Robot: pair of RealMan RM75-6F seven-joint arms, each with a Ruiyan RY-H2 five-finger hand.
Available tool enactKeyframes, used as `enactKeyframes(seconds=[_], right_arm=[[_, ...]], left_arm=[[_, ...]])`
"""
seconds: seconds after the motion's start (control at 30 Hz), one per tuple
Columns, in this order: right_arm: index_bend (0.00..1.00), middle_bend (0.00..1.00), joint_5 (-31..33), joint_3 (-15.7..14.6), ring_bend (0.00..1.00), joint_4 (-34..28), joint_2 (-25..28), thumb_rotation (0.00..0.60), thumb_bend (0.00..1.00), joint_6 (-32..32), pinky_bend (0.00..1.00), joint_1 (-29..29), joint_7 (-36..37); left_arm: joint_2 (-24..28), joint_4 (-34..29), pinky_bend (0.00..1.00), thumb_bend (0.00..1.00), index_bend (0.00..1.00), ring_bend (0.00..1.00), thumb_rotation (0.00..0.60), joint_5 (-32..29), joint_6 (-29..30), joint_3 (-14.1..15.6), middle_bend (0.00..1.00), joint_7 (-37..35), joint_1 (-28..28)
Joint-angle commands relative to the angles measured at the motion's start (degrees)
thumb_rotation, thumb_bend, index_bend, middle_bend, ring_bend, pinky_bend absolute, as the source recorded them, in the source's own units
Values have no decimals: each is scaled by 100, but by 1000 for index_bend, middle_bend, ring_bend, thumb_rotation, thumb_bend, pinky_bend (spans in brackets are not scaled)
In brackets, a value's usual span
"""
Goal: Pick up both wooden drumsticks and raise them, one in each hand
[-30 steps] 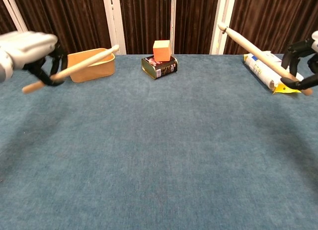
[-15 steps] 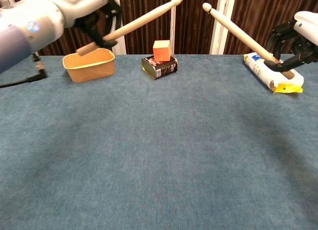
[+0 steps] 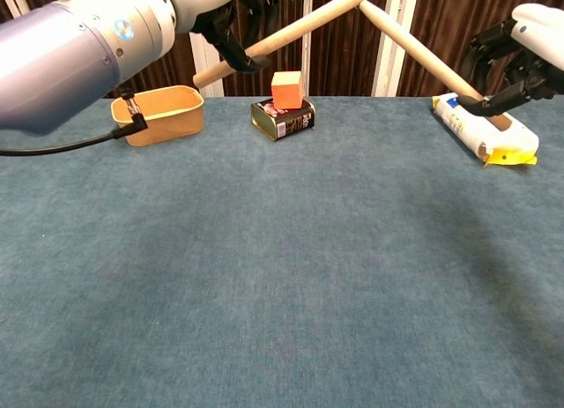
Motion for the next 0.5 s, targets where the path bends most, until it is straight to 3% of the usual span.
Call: enactKeyframes(seconds=[0.03,0.5], right_arm=[[721,647,-36,16,885,-98,49,600,586,43,850,18,-57],[721,647,-25,55,885,-353,78,600,586,157,850,77,-173]], left_arm=[[-47,-12,976,630,624,856,600,-100,37,-29,746,82,-42],[-32,-147,976,630,627,856,600,-172,79,14,746,145,-104]])
